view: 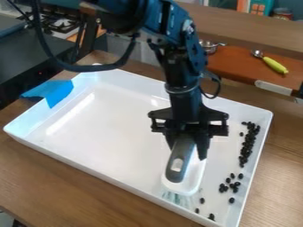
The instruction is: Sweep into pile
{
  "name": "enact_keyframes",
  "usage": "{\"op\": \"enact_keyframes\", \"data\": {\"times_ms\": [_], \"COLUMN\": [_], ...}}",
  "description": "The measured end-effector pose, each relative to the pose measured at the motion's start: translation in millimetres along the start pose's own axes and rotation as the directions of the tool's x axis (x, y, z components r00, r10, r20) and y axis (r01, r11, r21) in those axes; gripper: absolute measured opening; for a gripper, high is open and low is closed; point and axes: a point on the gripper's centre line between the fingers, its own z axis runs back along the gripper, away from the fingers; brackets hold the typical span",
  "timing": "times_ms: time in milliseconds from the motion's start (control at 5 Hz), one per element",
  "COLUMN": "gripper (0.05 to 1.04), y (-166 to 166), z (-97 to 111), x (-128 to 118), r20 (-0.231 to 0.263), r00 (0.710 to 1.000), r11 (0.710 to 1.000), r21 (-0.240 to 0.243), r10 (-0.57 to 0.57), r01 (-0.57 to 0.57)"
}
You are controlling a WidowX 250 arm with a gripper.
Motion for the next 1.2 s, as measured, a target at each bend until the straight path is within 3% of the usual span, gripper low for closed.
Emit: {"op": "enact_keyframes", "data": {"times_ms": [400, 600, 800, 1200], "gripper": [0.494, 0.494, 0.494, 0.493], "y": [-21, -22, -5, 33], "z": [-1, 4, 22, 78], "x": [4, 2, 7, 28], "r20": [-0.009, -0.040, -0.076, -0.056], "r00": [1.000, 0.999, 0.996, 0.996], "r11": [0.999, 0.999, 0.997, 0.991], "r21": [-0.041, -0.047, -0.067, -0.107], "r10": [0.023, 0.015, 0.036, 0.071], "r01": [-0.023, -0.017, -0.041, -0.077]}}
